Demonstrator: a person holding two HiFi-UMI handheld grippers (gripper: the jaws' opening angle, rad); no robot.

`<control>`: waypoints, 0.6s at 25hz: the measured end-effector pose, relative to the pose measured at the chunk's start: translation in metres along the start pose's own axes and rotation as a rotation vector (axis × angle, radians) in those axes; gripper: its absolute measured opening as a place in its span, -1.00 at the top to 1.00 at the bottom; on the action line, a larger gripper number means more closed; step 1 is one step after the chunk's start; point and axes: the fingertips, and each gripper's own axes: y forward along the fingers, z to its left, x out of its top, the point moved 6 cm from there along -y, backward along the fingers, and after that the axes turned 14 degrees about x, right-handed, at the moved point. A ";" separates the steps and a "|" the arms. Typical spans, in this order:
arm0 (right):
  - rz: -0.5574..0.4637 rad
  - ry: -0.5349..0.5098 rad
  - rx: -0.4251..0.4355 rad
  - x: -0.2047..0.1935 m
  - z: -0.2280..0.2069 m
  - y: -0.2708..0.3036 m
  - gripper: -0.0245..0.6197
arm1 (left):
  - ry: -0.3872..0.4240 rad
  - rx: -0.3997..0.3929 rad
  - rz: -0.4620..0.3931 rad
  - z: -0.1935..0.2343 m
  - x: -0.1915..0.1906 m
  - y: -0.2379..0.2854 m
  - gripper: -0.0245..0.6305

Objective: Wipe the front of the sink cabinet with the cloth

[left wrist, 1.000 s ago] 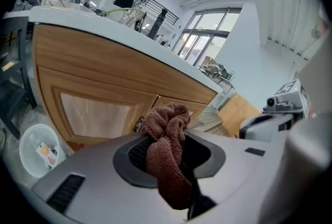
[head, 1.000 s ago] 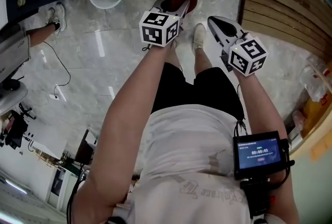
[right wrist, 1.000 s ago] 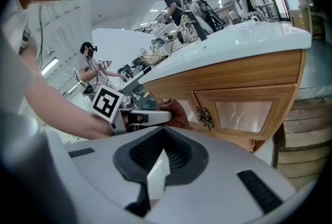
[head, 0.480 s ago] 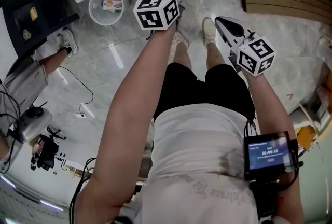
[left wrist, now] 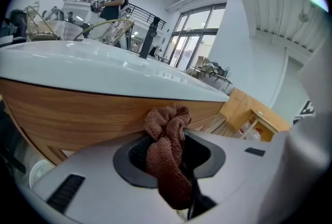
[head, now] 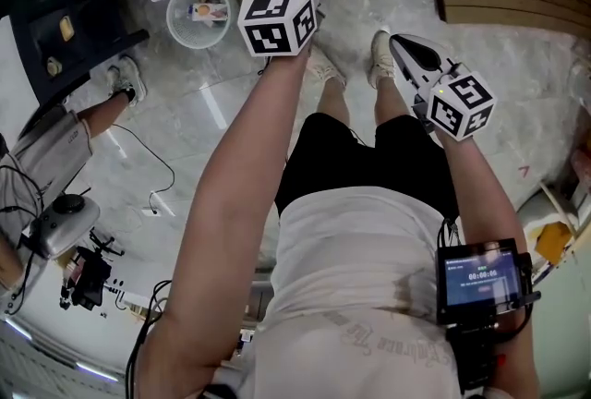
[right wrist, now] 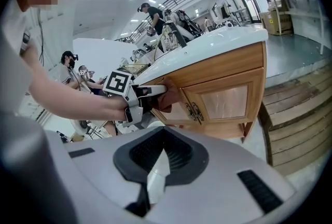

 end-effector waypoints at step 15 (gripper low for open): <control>0.068 -0.035 0.061 0.002 0.027 0.062 0.89 | -0.022 0.123 -0.001 0.117 -0.014 -0.040 0.57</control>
